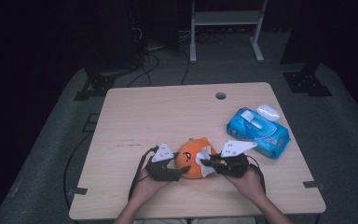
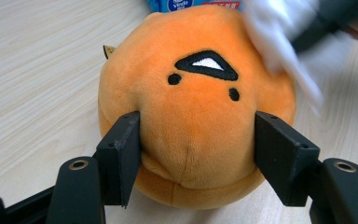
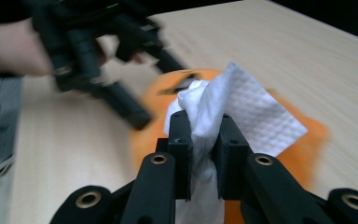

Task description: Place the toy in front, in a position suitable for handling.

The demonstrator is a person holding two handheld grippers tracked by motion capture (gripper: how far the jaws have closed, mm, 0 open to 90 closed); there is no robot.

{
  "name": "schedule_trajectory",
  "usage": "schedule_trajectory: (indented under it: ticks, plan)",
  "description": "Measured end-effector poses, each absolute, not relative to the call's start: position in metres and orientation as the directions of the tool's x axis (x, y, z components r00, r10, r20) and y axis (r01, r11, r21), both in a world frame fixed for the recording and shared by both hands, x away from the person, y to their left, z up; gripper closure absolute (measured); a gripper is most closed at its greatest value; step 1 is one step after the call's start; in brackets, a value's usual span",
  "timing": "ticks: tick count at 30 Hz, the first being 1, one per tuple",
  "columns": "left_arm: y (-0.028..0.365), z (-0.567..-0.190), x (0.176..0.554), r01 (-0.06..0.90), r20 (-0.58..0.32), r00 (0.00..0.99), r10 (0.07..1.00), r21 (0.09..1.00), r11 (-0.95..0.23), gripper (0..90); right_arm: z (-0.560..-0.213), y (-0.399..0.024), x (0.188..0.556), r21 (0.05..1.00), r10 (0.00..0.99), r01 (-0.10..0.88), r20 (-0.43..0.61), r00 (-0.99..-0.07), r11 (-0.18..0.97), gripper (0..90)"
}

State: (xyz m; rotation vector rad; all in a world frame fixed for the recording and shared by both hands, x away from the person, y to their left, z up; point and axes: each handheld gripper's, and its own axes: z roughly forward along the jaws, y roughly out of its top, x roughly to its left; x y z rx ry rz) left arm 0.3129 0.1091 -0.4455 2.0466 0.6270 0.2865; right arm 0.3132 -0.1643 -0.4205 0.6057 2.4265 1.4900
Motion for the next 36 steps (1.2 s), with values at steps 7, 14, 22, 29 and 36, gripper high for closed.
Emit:
schedule_trajectory:
  ticks: [7,14,22,29,36]
  plan:
    - [0.111,-0.446,0.313,0.314,-0.043,0.847,0.530,0.845,-0.432,35.9,-0.434,-0.205,0.337,0.873,0.585,0.352,0.098,-0.805,0.338,78.3]
    - [0.105,-0.446,0.308,0.264,0.006,0.865,0.503,0.846,-0.464,36.0,-0.423,-0.186,0.321,0.900,0.483,0.273,0.082,-0.872,0.341,78.2]
    - [0.101,-0.445,0.302,0.221,0.050,0.876,0.480,0.843,-0.491,36.5,-0.429,-0.193,0.350,0.886,0.569,0.333,0.098,-0.816,0.324,78.3]
    - [0.100,-0.442,0.305,0.253,0.036,0.858,0.512,0.838,-0.484,37.9,-0.427,-0.194,0.338,0.887,0.541,0.294,0.062,-0.839,0.355,78.2]
    - [0.102,-0.441,0.307,0.278,0.007,0.848,0.530,0.845,-0.456,35.2,-0.417,-0.168,0.316,0.892,0.454,0.172,-0.040,-0.890,0.417,78.2]
